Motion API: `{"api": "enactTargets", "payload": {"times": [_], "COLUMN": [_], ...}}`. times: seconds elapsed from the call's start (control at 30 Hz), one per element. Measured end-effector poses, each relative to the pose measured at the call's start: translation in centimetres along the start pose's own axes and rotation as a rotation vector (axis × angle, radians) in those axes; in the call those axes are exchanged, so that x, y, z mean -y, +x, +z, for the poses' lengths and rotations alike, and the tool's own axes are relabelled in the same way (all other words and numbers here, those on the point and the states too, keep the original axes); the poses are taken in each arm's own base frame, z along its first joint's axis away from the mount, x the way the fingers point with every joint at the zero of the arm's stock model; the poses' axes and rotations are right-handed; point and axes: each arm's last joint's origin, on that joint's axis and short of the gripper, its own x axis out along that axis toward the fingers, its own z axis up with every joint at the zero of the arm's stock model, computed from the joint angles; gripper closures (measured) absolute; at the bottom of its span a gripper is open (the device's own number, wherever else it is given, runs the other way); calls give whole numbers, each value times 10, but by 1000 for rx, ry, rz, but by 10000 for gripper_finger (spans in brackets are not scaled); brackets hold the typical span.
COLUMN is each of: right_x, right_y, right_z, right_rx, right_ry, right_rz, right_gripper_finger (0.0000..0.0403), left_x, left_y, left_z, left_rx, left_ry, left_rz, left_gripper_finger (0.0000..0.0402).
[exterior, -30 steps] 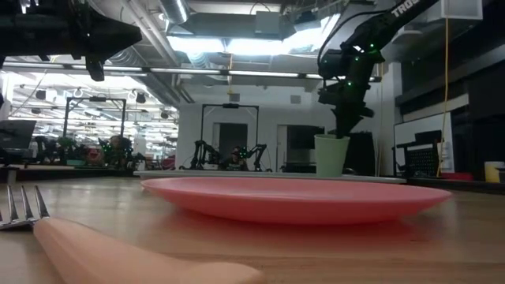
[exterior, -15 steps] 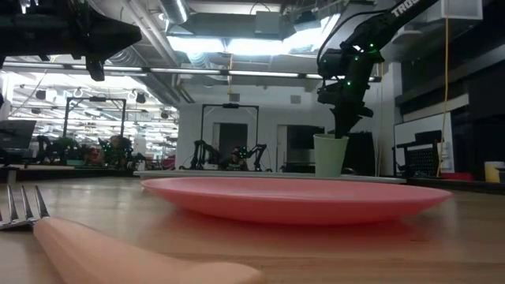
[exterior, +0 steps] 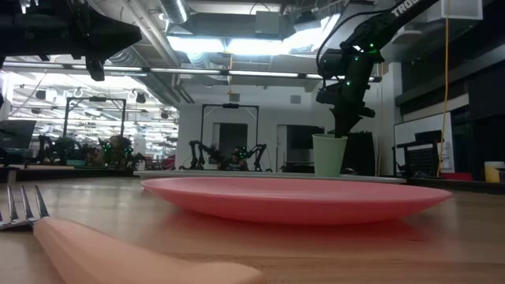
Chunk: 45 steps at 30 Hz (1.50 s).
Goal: Pick and place plate/cup/fork/spoon on tray
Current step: Put the green cup on the blue tray, then put the orange plate on the blue tray on the bottom left of the green cup
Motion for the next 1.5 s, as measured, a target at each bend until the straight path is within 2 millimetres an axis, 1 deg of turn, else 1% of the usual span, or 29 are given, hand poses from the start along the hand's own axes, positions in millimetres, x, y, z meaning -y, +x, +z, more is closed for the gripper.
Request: {"api": "enactTargets", "payload": {"times": [0.57,0.63,0.83,0.93,1.17,1.5], "right_x": [-1,-1,-1,-1,-1,-3], "right_y": [0,0,0,0,-3,-34], "right_z": [0,0,0,1,2,-3], "right_rx": [-2,0,4,8,36,114], "right_ry": [26,27,29,28,53,122], "right_rz": [0,0,0,-6,-16,0], "right_gripper_finger": [385,367,281,266,276,282], "left_x": [0,0,0,0,0,0], "left_y": [0,0,0,0,0,0], "left_z": [0,0,0,0,0,0], "left_rx": [0,0,0,0,0,0], "left_ry": [0,0,0,0,0,0], "left_rz": [0,0,0,1,1,1], "left_gripper_finger": [350,350,350,350,350,350]}}
